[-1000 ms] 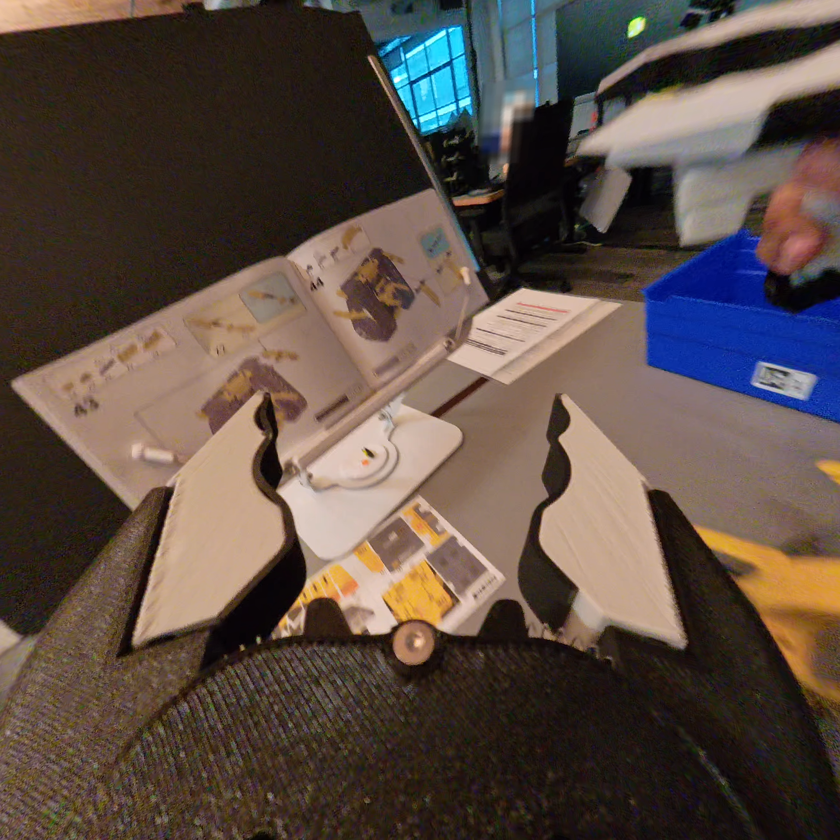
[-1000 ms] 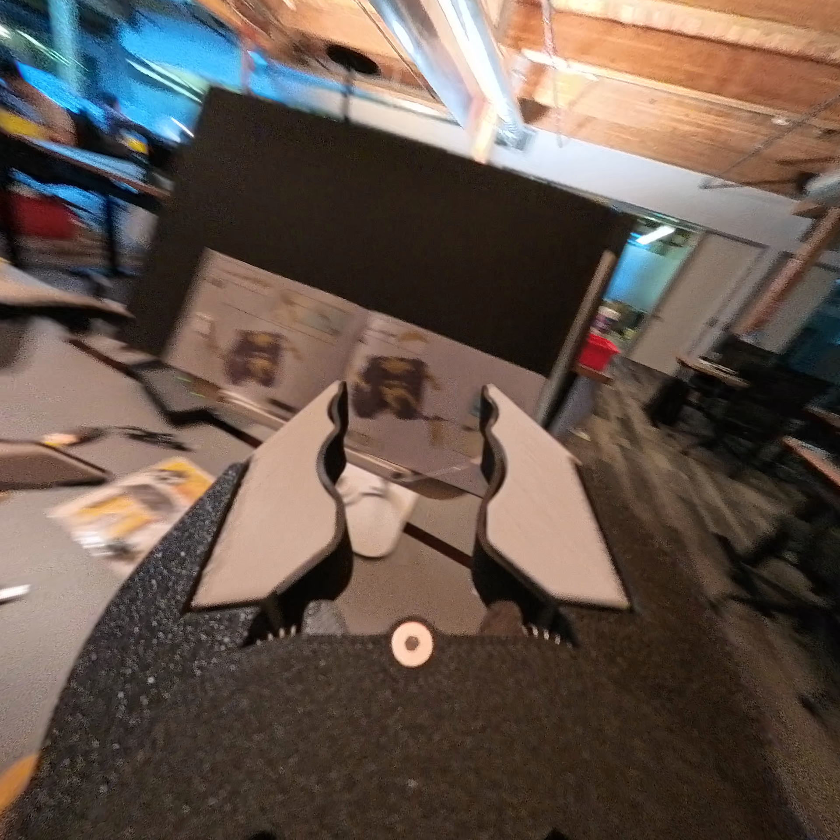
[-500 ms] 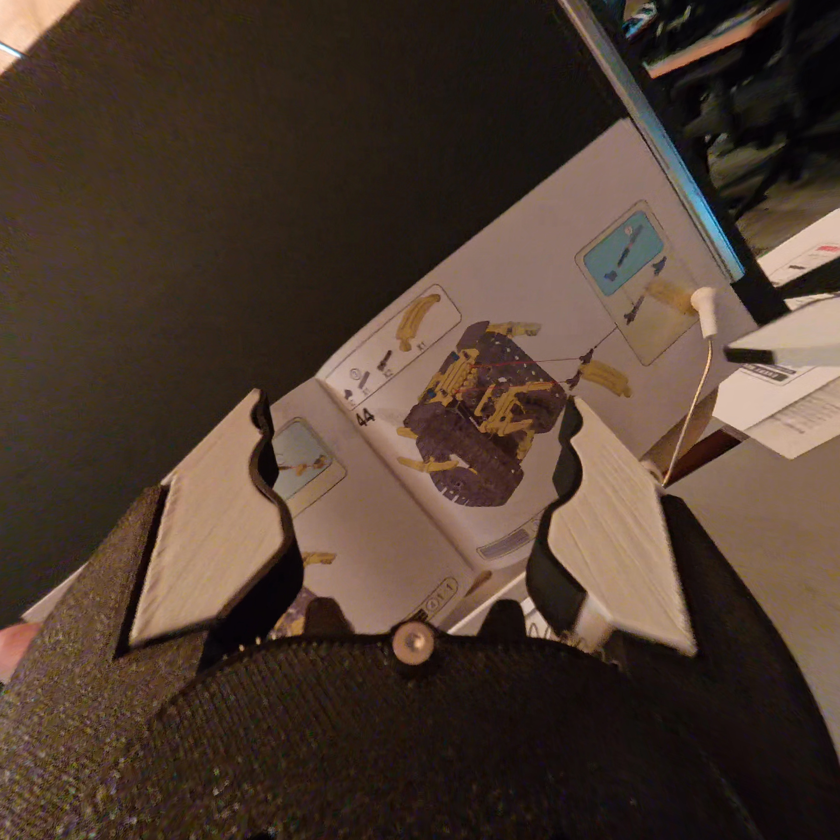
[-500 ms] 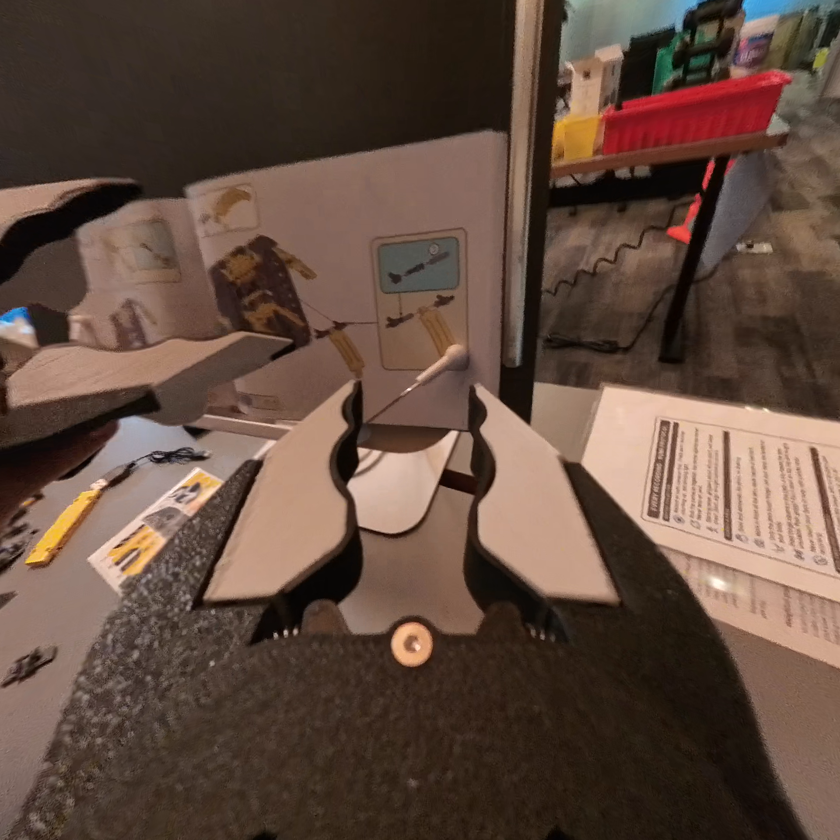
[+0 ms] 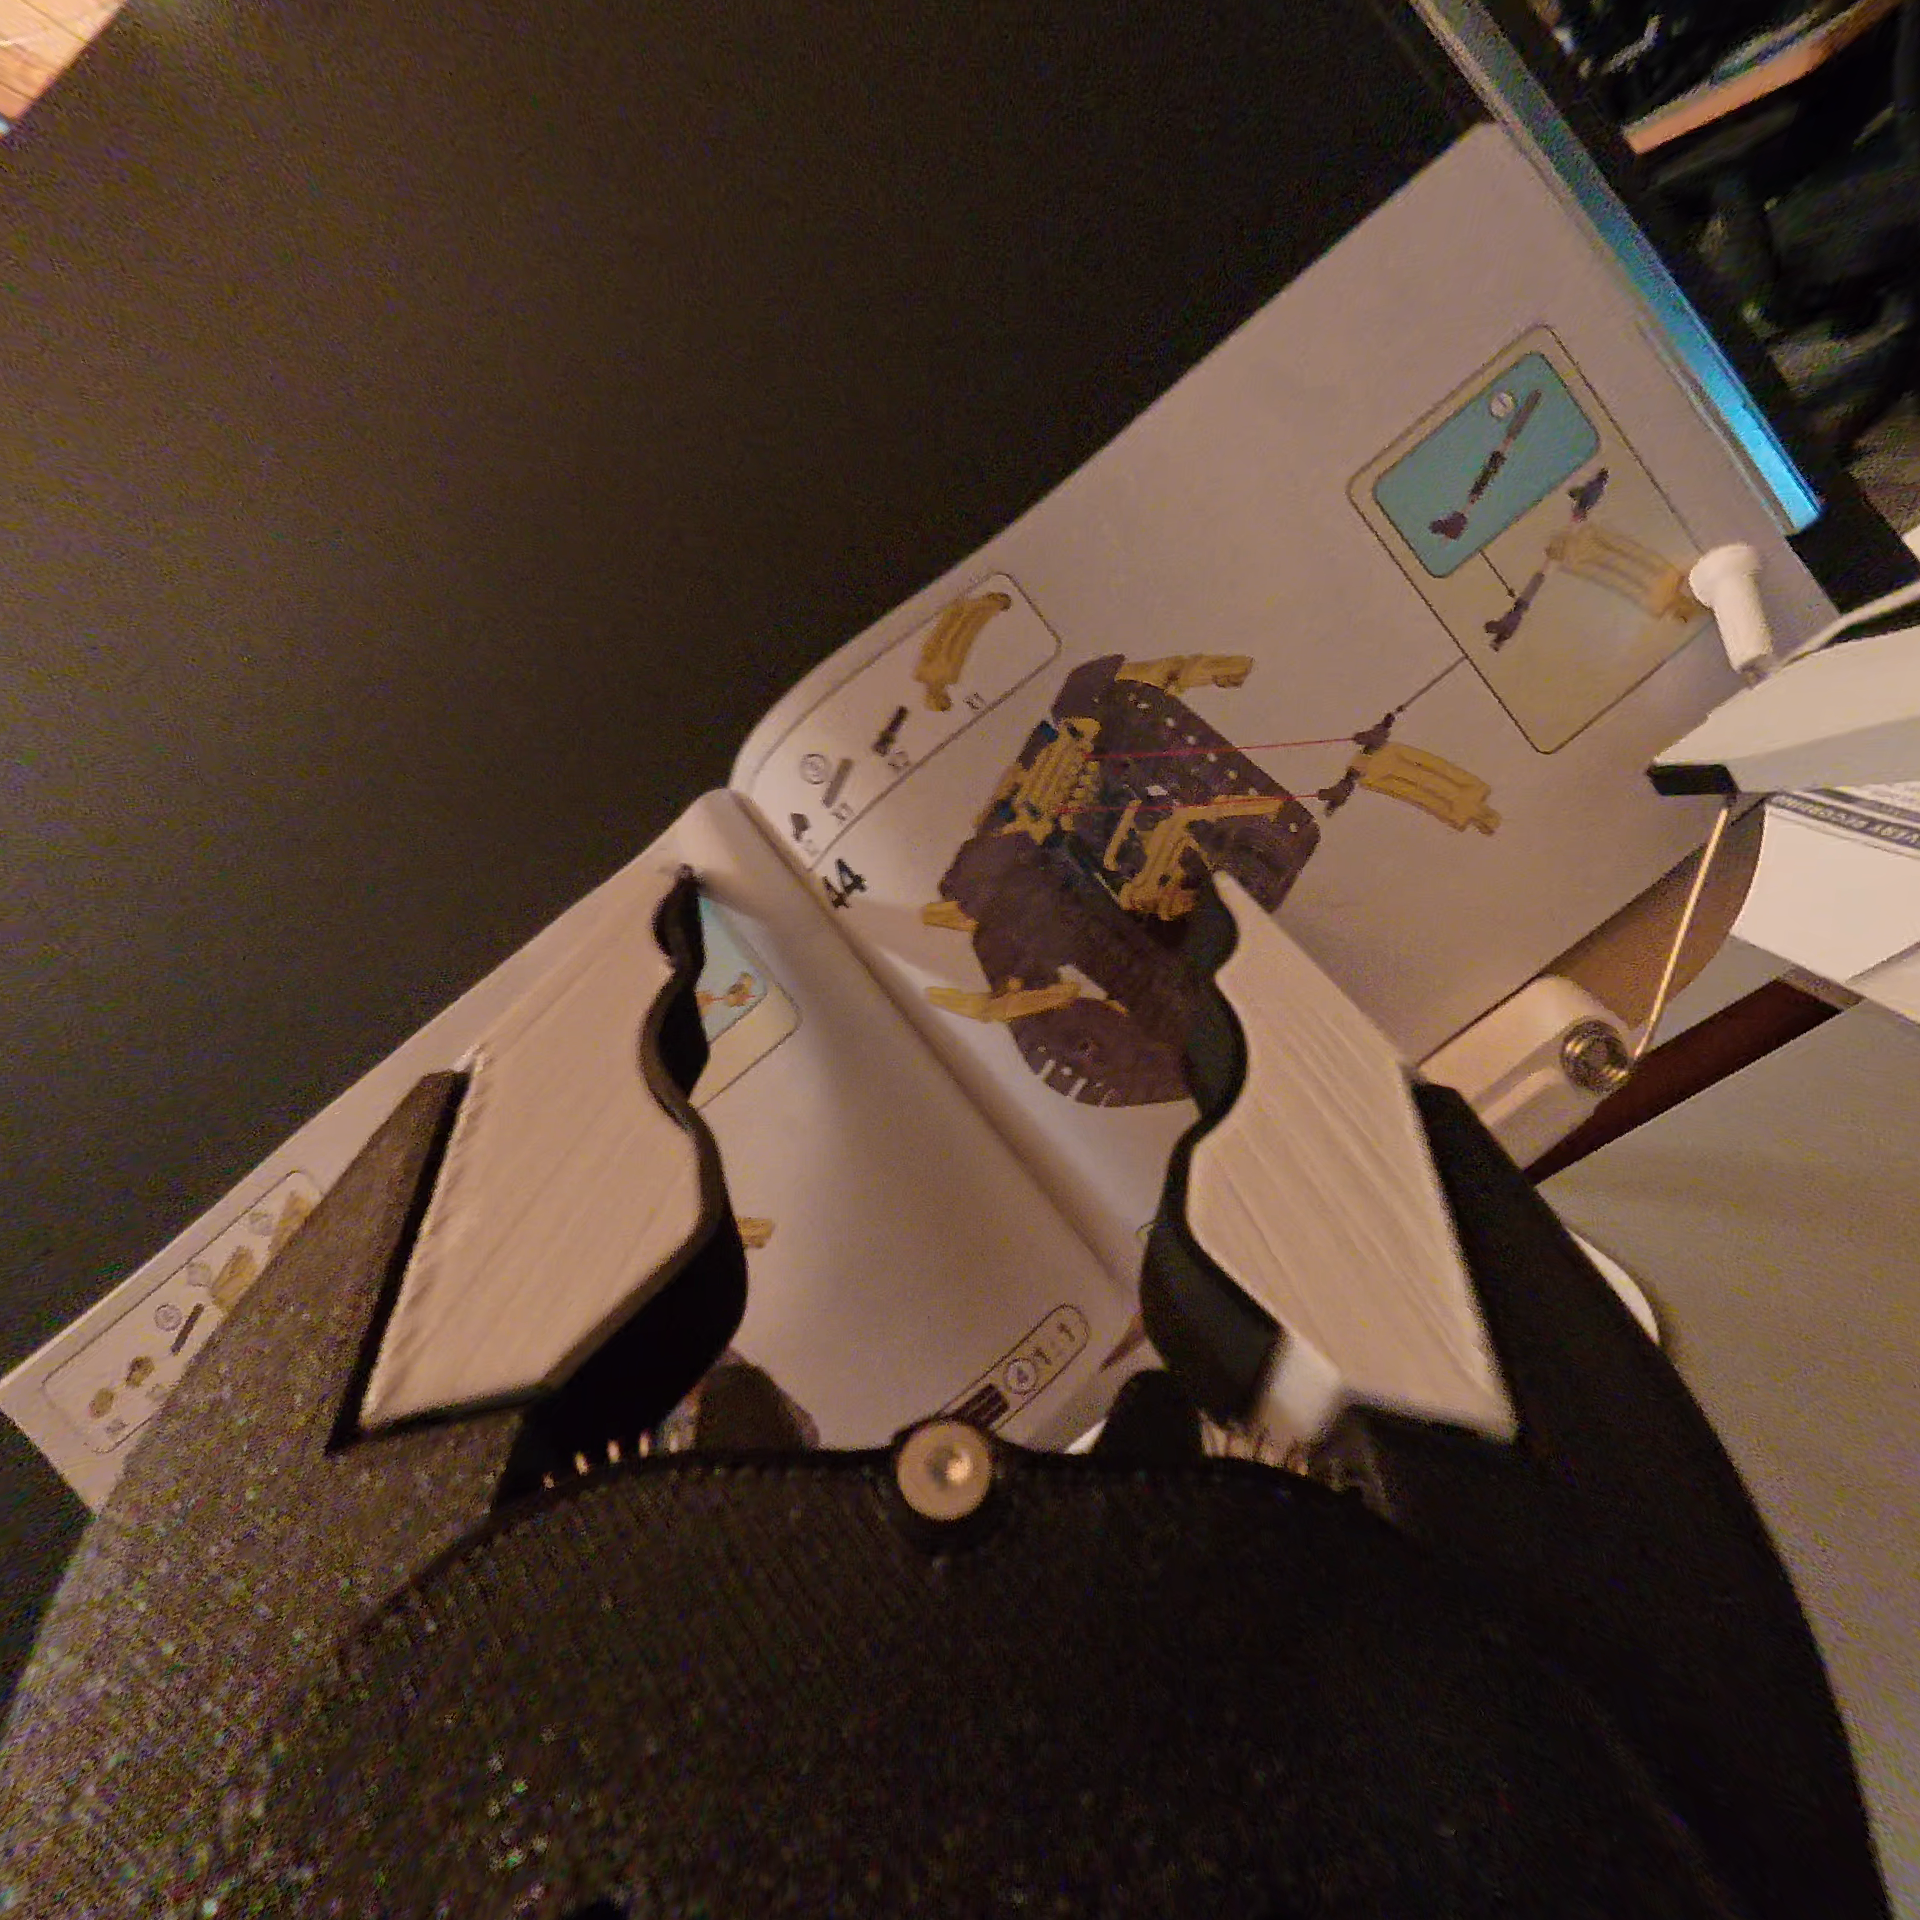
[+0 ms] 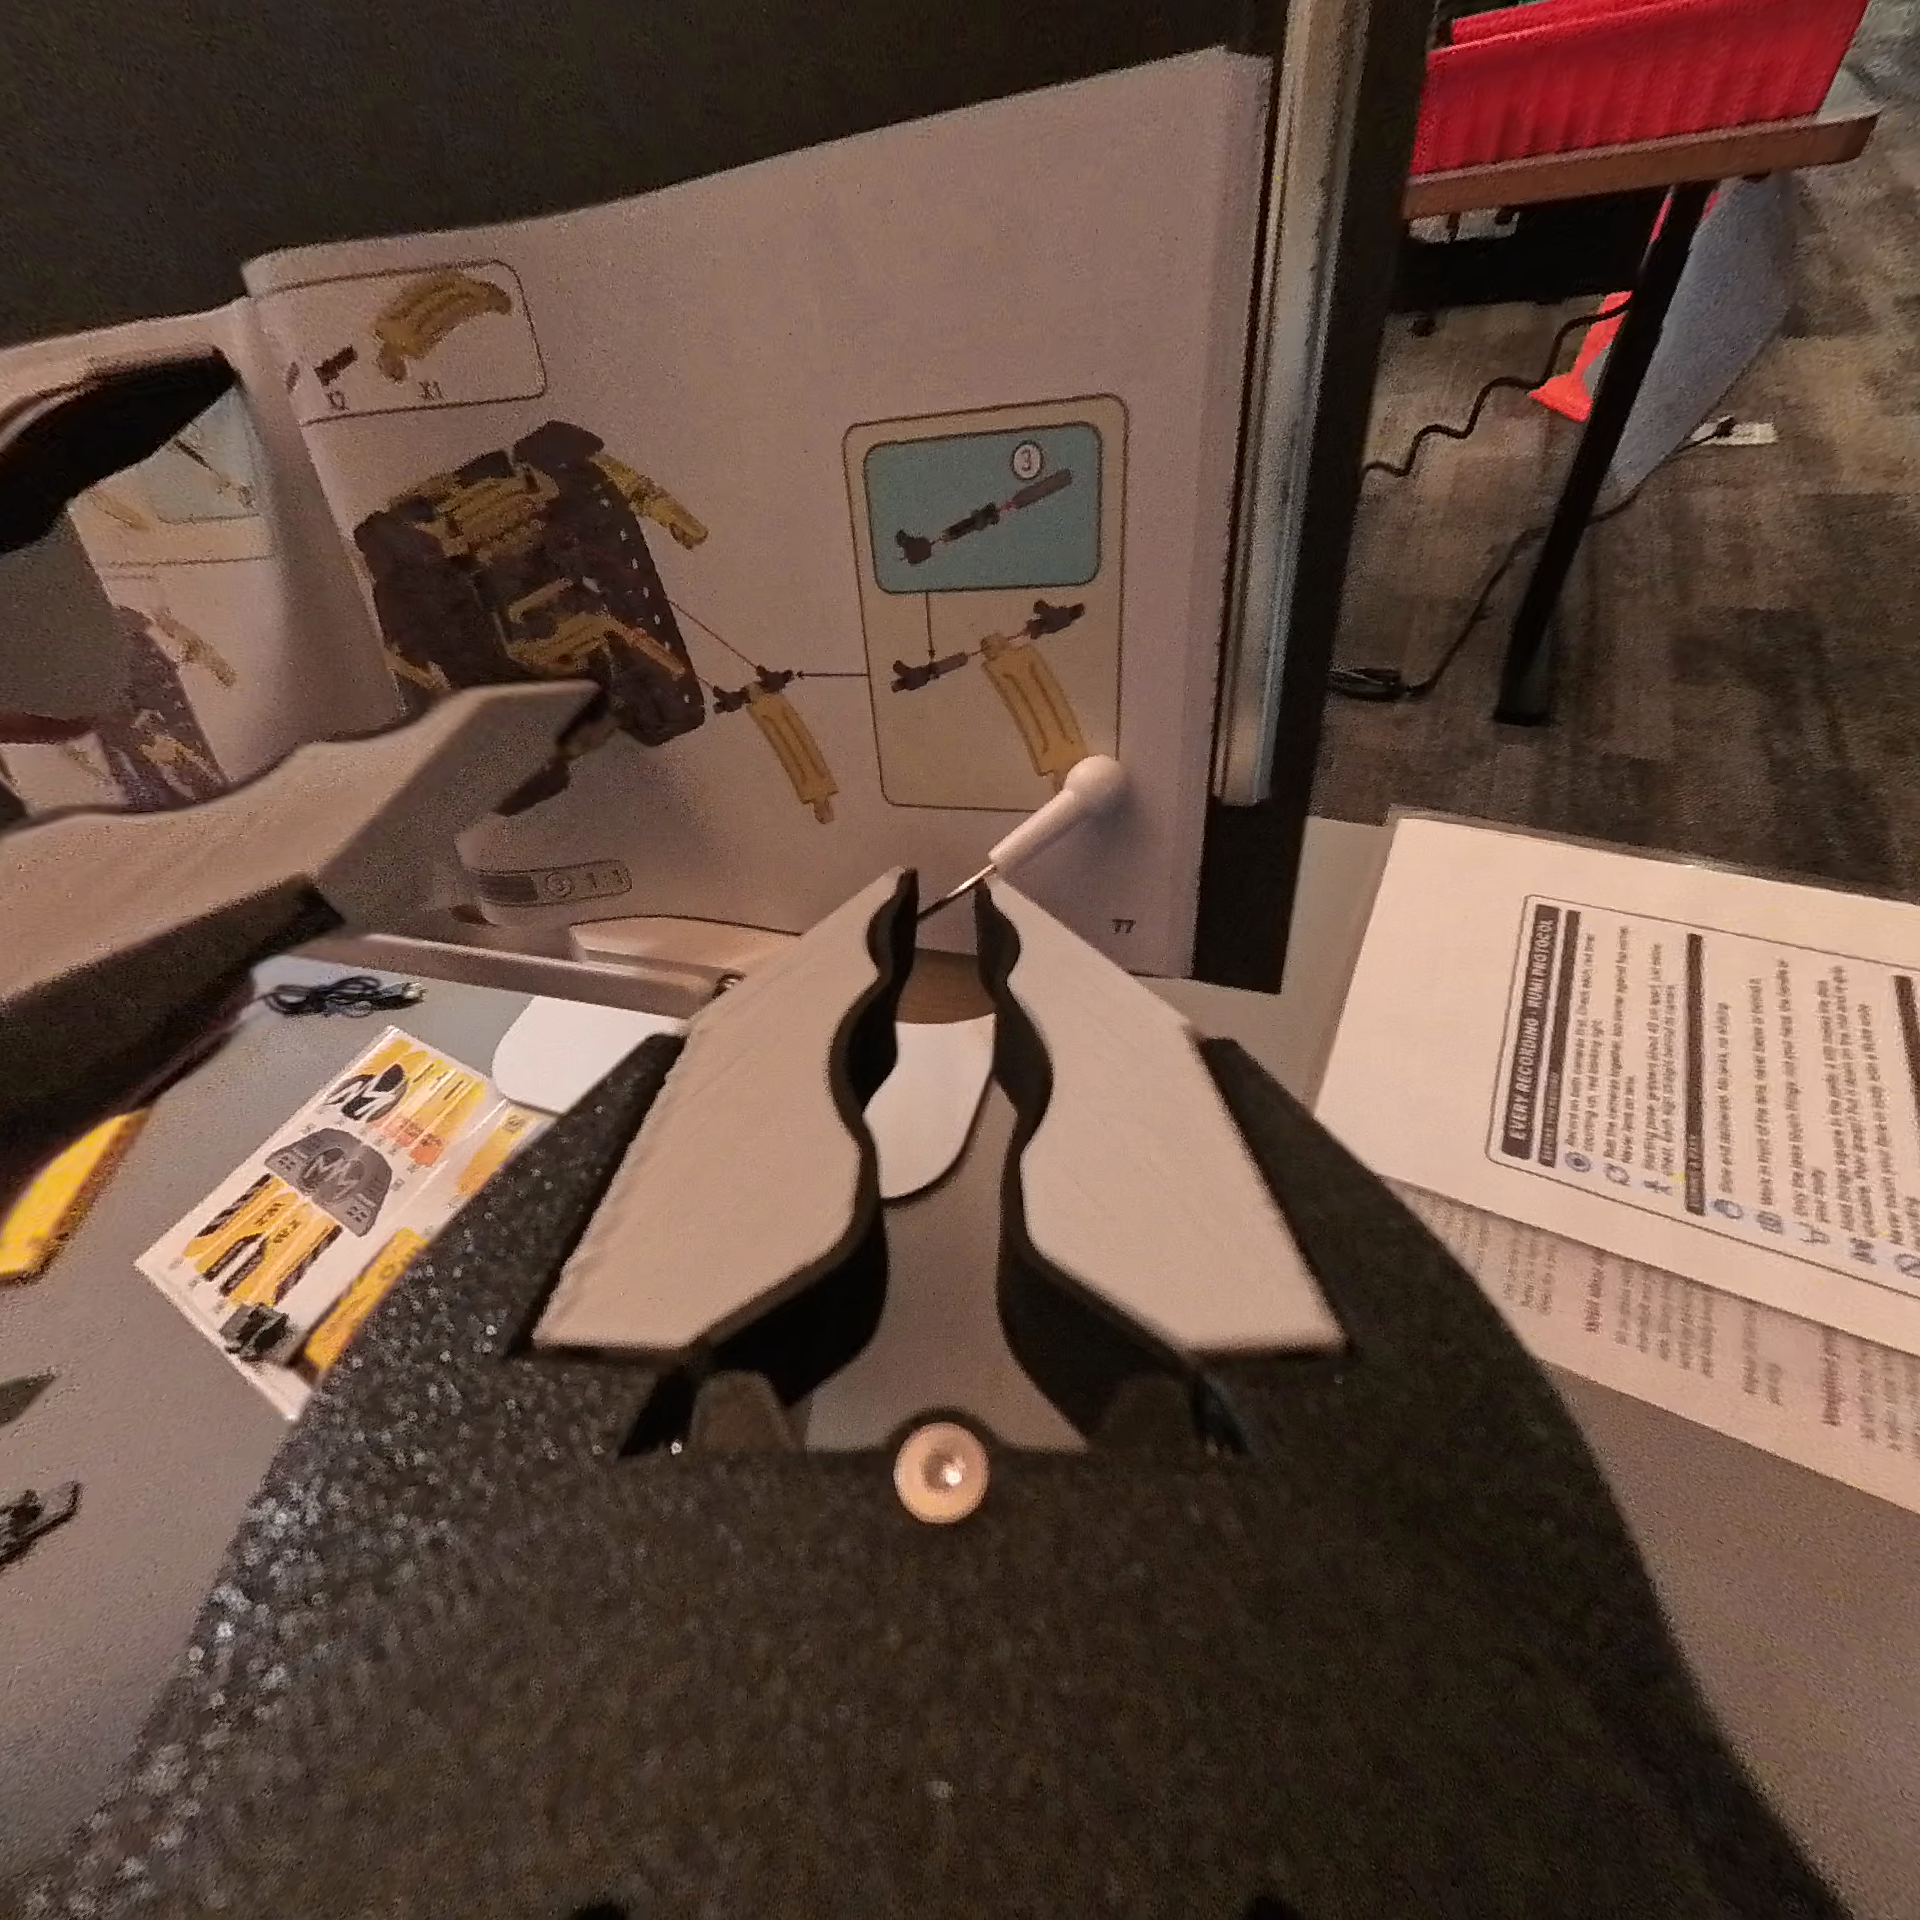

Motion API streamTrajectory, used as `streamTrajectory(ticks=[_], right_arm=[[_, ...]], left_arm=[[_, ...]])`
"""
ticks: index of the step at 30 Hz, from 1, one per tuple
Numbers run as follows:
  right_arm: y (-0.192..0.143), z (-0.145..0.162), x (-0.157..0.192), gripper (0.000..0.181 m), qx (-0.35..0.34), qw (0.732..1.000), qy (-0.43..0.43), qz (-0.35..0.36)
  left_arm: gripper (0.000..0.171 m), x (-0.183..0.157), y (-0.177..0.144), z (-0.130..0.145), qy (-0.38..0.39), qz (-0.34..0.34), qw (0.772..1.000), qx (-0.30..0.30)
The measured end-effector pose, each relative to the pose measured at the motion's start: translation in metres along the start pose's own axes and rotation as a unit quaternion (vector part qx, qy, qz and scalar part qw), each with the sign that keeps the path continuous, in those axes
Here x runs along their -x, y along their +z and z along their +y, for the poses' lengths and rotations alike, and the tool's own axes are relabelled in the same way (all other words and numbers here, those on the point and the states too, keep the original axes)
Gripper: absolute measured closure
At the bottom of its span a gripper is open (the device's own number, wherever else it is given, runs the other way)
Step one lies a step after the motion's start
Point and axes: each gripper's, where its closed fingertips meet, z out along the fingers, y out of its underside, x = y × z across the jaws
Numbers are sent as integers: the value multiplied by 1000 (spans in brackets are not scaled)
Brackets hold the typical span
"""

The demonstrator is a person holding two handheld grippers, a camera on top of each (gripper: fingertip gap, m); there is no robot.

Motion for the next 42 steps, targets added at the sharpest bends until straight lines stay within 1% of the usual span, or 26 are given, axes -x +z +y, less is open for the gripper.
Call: streamTrajectory(ticks=[2, 4, 7, 9, 10, 11, 13, 14, 17, 18, 19, 21, 22, 24, 25, 28, 31, 36, 40, 42], right_arm=[[-1, 1, 0, 172, 3, 1000, 16, -8], [-2, 4, -1, 172, 4, 1000, 27, -14], [-5, 5, 1, 173, -3, 999, 45, -28], [-6, 5, 3, 174, -14, 998, 56, -40], [-7, 5, 3, 174, -24, 997, 60, -42], [-7, 5, 3, 174, -34, 997, 59, -40], [-9, 8, 3, 174, -56, 996, 55, -32], [-9, 8, 3, 174, -64, 996, 55, -29], [-10, 8, 3, 174, -80, 994, 62, -30], [-10, 8, 4, 174, -84, 994, 64, -29], [-10, 8, 3, 174, -89, 993, 67, -29], [-10, 10, 3, 174, -98, 992, 72, -25], [-10, 10, 2, 174, -102, 992, 75, -23], [-10, 11, 2, 174, -107, 991, 76, -22], [-10, 11, 2, 174, -106, 991, 74, -22], [-11, 11, 2, 174, -103, 992, 66, -17], [-11, 10, 3, 174, -108, 992, 57, -15], [-12, 8, 5, 174, -112, 993, 42, -8], [-11, 9, 5, 174, -109, 993, 48, -14], [-11, 9, 5, 174, -106, 993, 51, -17]], left_arm=[[94, 6, -3, 0, -10, 4, 1000, -2], [103, 10, -5, 0, -14, 8, 1000, -2], [110, 12, -7, 1, -19, 9, 1000, -7], [109, 12, -10, -1, -26, 11, 1000, -10], [107, 10, -13, -3, -34, 14, 999, -12], [94, 7, -16, -6, -39, 19, 999, -16], [54, 2, -18, -10, -40, 18, 999, -19], [46, -1, -17, -12, -39, 18, 999, -21], [44, -15, -15, -11, -19, 32, 999, -23], [47, -16, -12, -8, -11, 26, 999, -17], [56, -14, -10, -3, -3, 14, 1000, -8], [64, -9, -6, 4, -2, -3, 1000, 3], [65, -9, -5, 5, -9, -1, 1000, 2], [74, -5, -7, 3, -19, -2, 1000, 3], [82, -2, -8, 1, -24, -2, 1000, 1], [115, 3, -12, -4, -39, 11, 999, -7], [129, 8, -12, 0, -52, 22, 998, -2], [134, 19, -18, -8, -67, 13, 998, -15], [139, 41, -27, -18, -57, -26, 997, -34], [139, 51, -29, -17, -70, -30, 997, -32]])
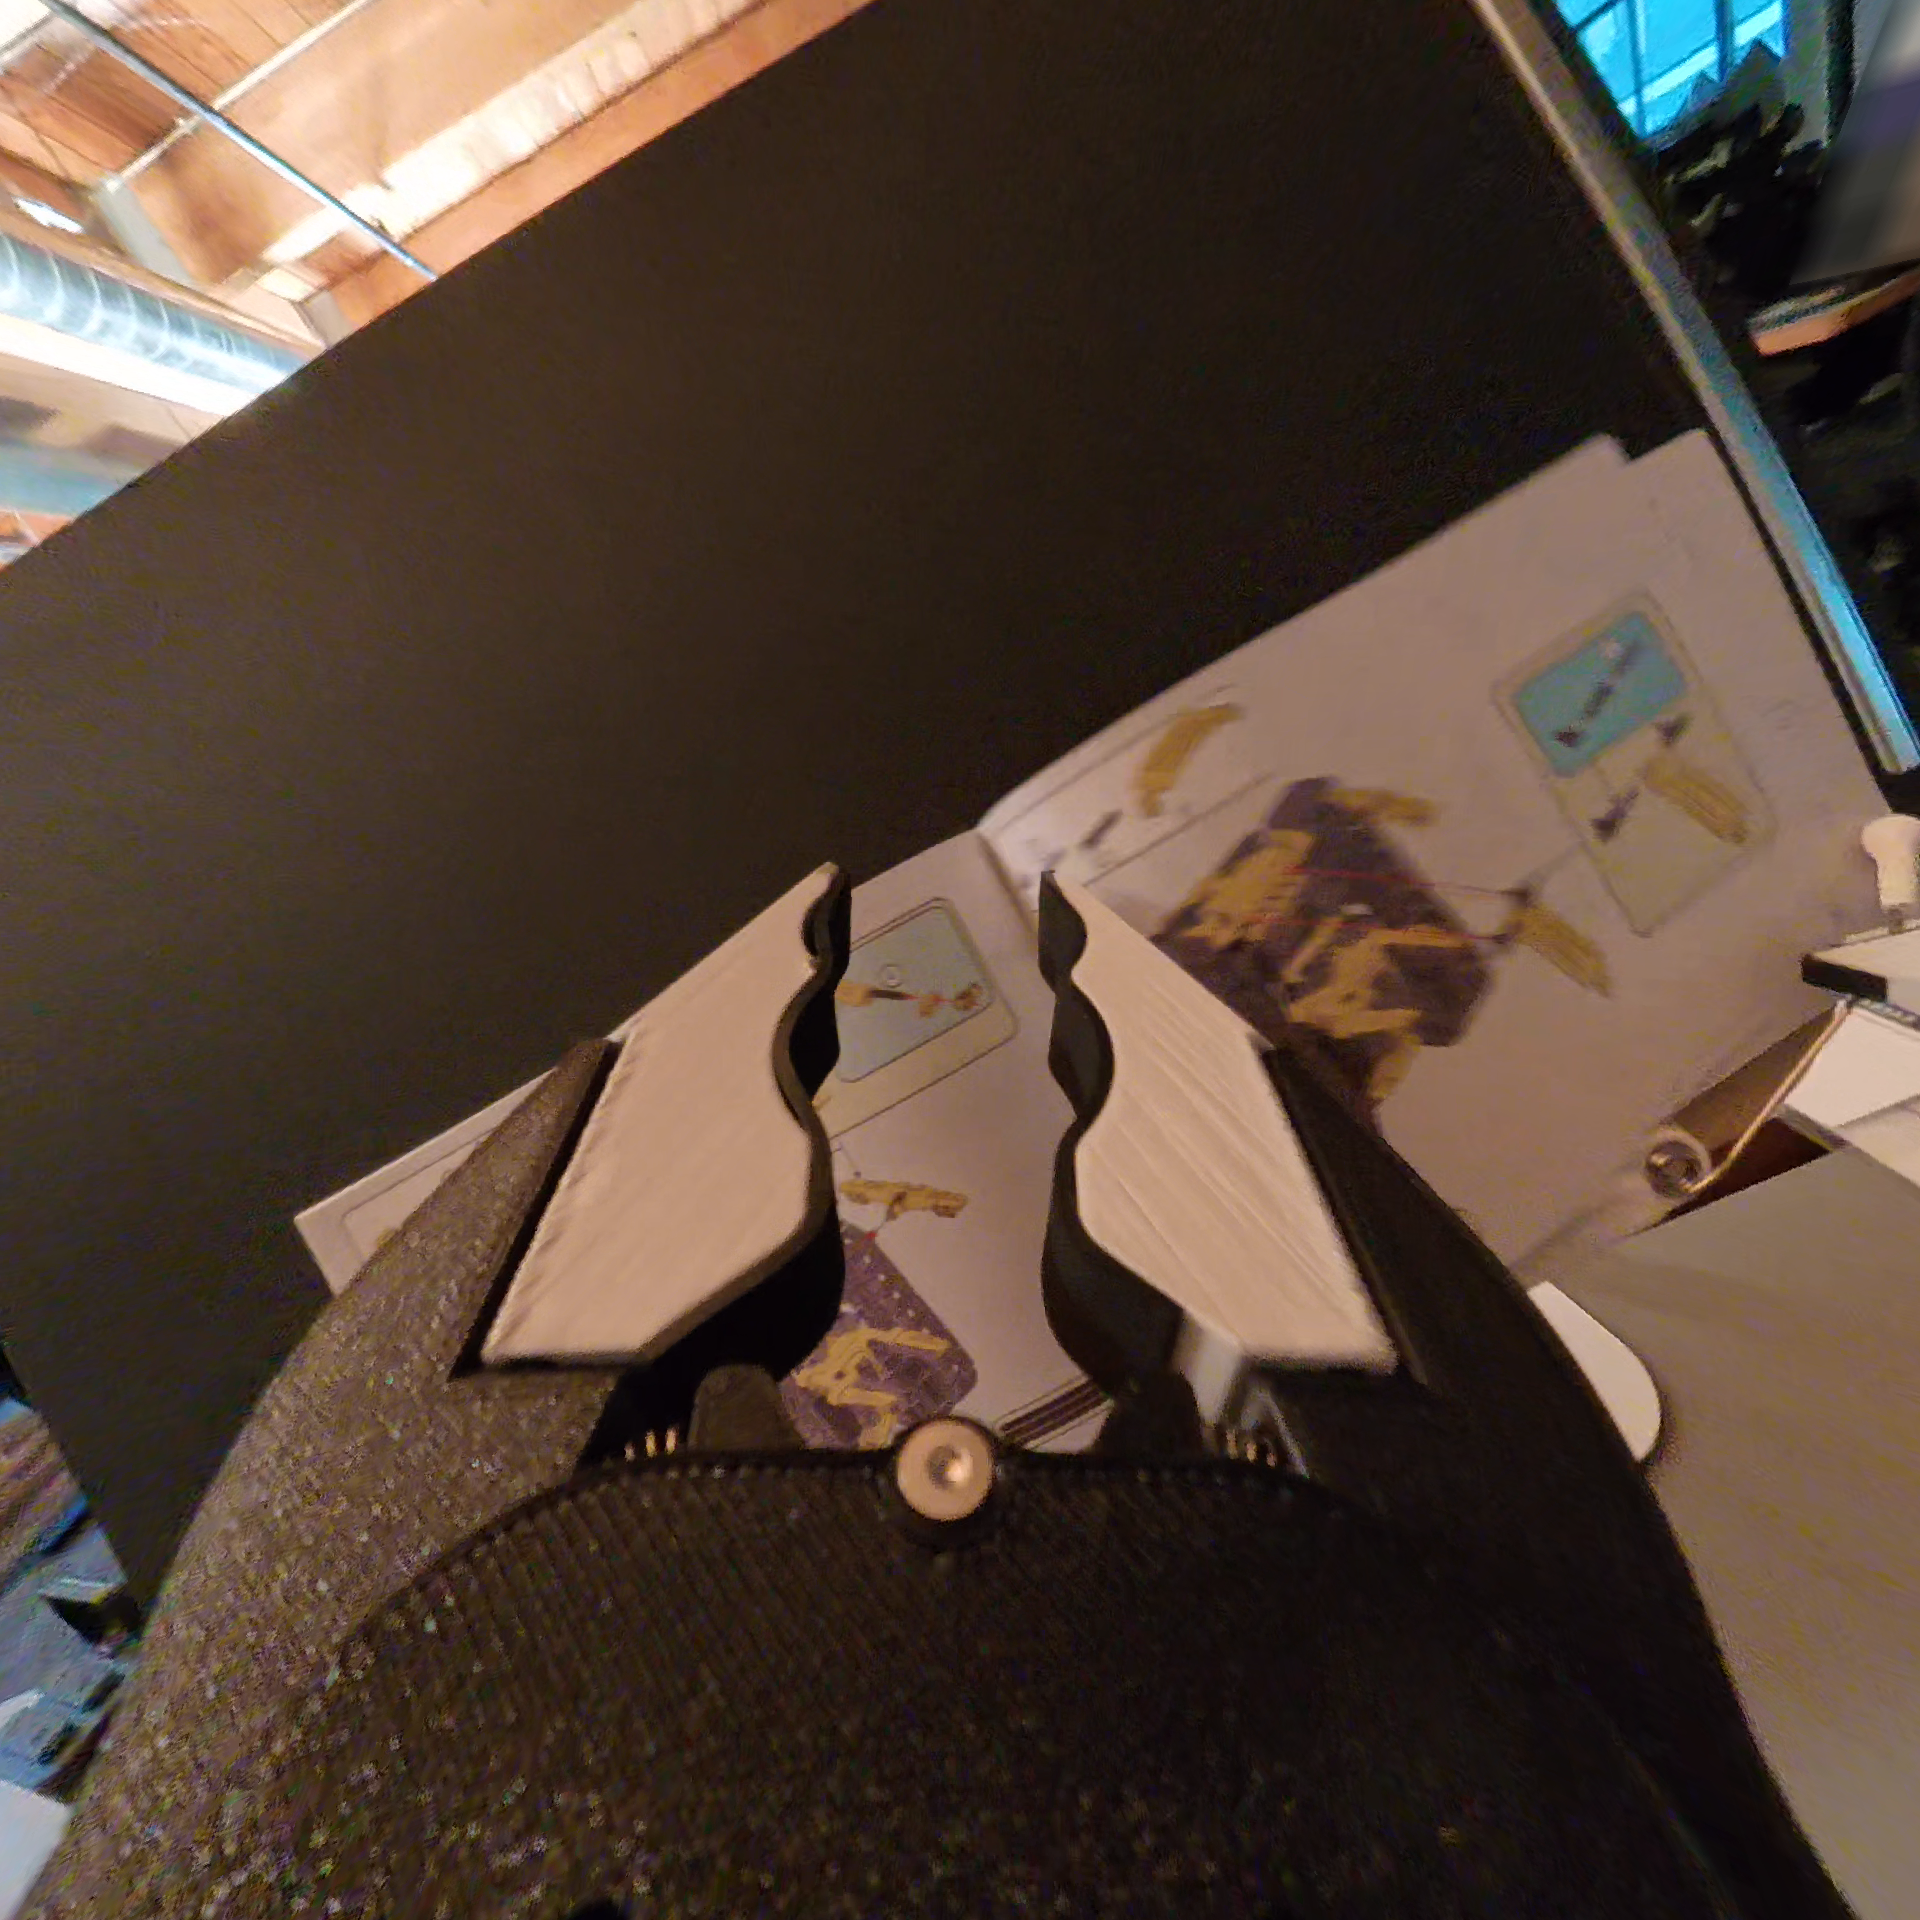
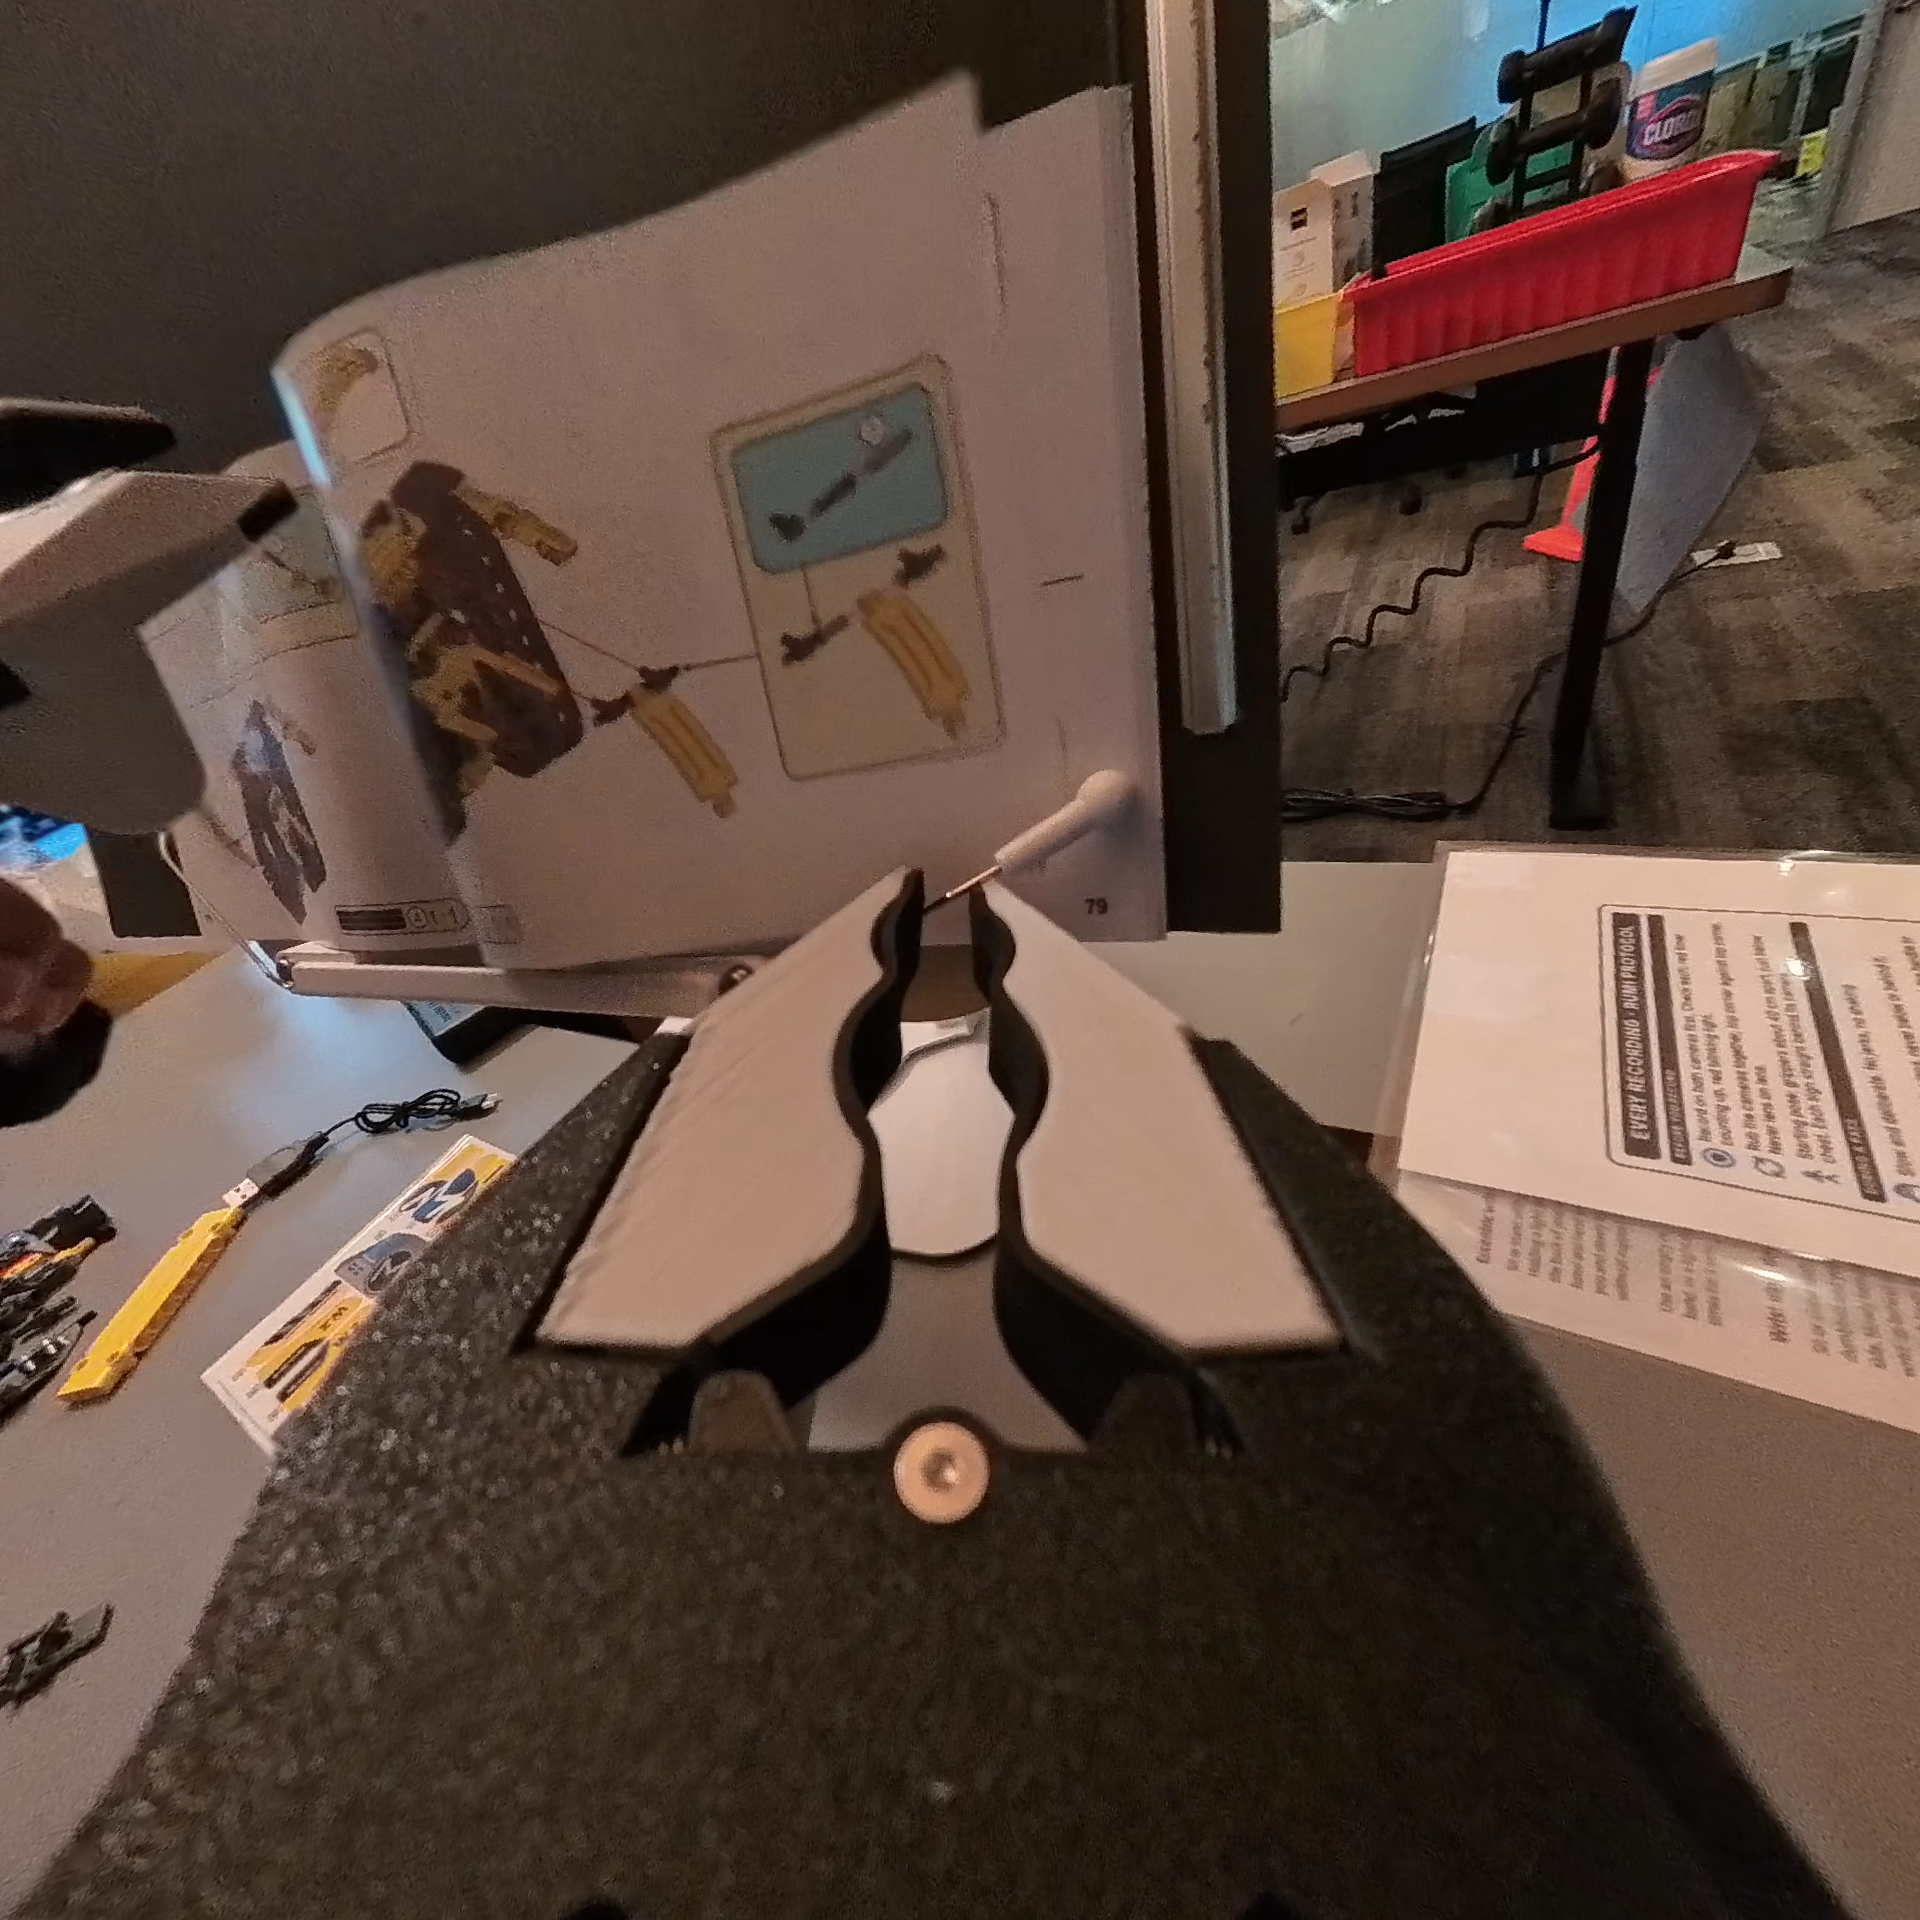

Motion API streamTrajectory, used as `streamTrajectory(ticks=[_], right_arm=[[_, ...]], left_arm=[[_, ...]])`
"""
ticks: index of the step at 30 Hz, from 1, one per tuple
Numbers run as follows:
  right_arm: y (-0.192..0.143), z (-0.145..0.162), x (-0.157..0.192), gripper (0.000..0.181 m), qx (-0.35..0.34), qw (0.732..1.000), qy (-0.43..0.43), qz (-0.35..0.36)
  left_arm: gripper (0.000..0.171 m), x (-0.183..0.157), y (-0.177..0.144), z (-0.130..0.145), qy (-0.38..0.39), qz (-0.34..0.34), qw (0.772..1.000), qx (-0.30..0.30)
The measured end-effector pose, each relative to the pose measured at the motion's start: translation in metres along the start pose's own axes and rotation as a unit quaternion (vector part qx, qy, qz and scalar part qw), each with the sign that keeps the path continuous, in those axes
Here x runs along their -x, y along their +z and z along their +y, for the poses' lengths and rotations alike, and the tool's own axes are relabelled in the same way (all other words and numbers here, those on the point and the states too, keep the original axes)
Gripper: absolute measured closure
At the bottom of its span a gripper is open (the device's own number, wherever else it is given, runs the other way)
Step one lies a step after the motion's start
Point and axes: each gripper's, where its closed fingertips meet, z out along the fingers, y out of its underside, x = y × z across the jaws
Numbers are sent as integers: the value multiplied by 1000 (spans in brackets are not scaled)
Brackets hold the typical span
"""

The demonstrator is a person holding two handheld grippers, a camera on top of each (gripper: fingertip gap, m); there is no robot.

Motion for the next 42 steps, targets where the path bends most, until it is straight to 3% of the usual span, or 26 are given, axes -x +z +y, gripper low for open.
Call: streamTrajectory(ticks=[4, 7, 9, 11, 13, 16, 20, 23, 25, 29, 32, 36, 42], right_arm=[[0, 1, 0, 173, 6, 1000, 5, -5], [0, 1, 1, 169, 5, 1000, 1, -2], [-3, -4, -1, 151, -7, 1000, -6, 13], [-7, -9, -3, 150, -15, 1000, -15, 23], [-9, -13, -4, 148, -21, 999, -21, 31], [-10, -15, -2, 147, -23, 999, -24, 31], [-13, -20, -4, 146, -28, 998, -30, 37], [-18, -30, -5, 146, -40, 998, -31, 38], [-22, -35, -4, 146, -48, 998, -28, 35], [-25, -41, -1, 146, -55, 998, -30, 31], [-26, -45, 8, 145, -62, 997, -34, 12], [-24, -49, 43, 136, -64, 994, -33, -80], [-17, -35, 103, 112, -27, 976, -14, -217]], left_arm=[[112, -2, -4, -8, -33, 49, 998, -18], [104, -12, -8, -14, -27, 74, 997, -20], [95, -22, -12, -20, -23, 97, 995, -32], [65, -42, -16, -25, -37, 141, 988, -43], [50, -63, -15, -22, -39, 171, 984, -34], [36, -72, 0, -3, 19, 123, 992, -6], [58, -76, 13, 21, 89, 75, 993, 19], [69, -74, 18, 33, 87, 74, 993, 36], [87, -65, 17, 31, 95, 66, 993, 33], [116, -52, 12, 25, 57, 89, 994, 28], [129, -42, 6, 18, -15, 138, 990, 17], [116, -13, -11, -2, -121, 203, 971, -21], [112, 19, -45, -33, -198, 260, 943, -62]])
